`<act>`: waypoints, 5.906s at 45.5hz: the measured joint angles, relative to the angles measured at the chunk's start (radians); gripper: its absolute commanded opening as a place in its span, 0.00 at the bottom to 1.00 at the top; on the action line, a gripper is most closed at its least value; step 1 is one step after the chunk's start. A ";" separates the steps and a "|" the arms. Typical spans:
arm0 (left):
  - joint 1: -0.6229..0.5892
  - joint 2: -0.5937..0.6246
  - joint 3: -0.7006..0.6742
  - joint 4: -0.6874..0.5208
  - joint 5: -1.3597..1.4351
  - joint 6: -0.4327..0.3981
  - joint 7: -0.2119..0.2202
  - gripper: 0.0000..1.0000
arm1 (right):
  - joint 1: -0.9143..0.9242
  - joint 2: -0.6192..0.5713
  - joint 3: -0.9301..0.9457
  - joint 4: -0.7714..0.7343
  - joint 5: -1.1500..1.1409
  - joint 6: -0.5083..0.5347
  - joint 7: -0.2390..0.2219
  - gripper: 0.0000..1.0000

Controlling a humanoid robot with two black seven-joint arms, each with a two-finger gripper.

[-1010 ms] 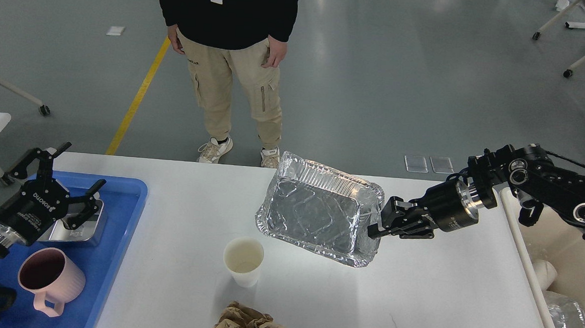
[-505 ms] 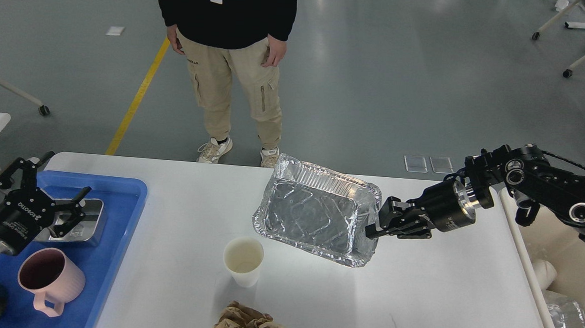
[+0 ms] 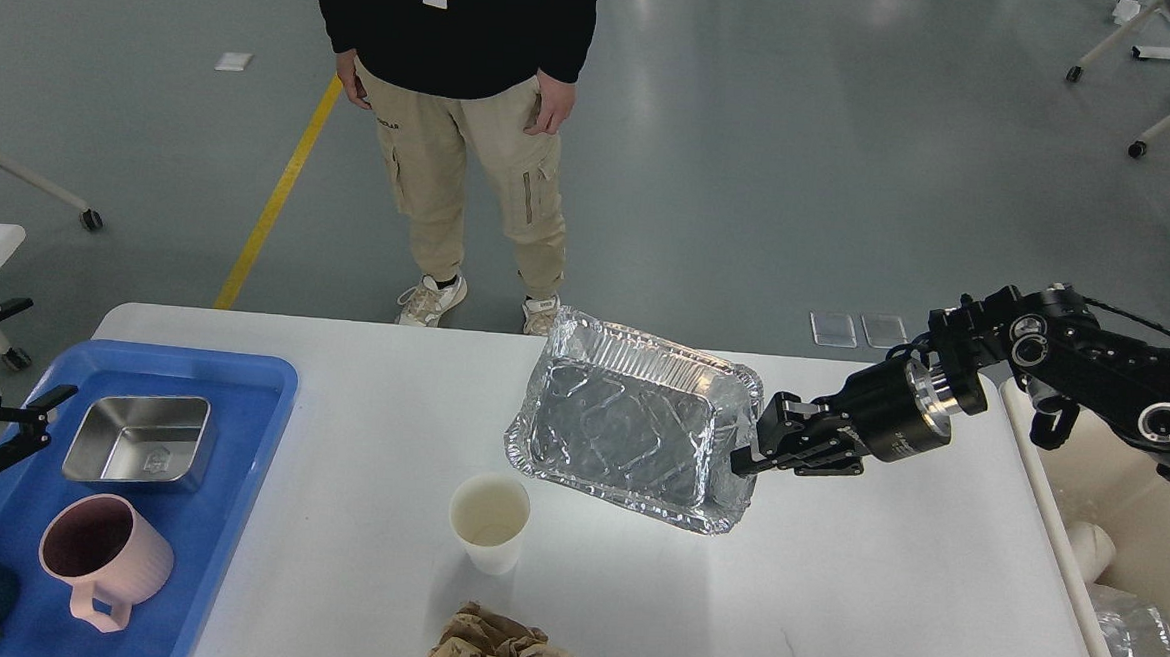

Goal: Tidy desktop
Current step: 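Carry the foil tray toward the table center and hold it up, then reach the left gripper to the paper cup and grasp it, then lift the paper cup and tip it over the foil tray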

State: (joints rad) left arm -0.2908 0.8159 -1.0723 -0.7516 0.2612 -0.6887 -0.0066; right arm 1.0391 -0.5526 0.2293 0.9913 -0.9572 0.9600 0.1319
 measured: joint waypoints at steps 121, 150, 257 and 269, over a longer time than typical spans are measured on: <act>-0.550 -0.243 0.682 -0.641 1.753 -0.047 -0.139 0.97 | 0.026 0.002 0.046 0.041 0.004 -0.014 -0.003 0.00; -0.509 -0.343 0.715 -0.513 1.781 0.060 -0.143 0.88 | 0.005 -0.016 0.038 0.052 0.005 -0.015 -0.004 0.00; -0.359 0.350 0.208 -0.891 1.348 0.072 -0.451 0.06 | 0.031 0.073 -0.088 0.013 -0.009 -0.015 -0.053 0.00; -0.560 0.223 0.220 -0.861 1.359 -0.078 -0.388 0.08 | 0.053 0.092 -0.099 0.015 -0.008 -0.015 -0.054 0.00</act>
State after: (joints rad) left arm -0.8503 1.0388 -0.8527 -1.6128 1.6200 -0.7665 -0.3944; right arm 1.0925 -0.4603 0.1305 1.0061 -0.9654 0.9449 0.0782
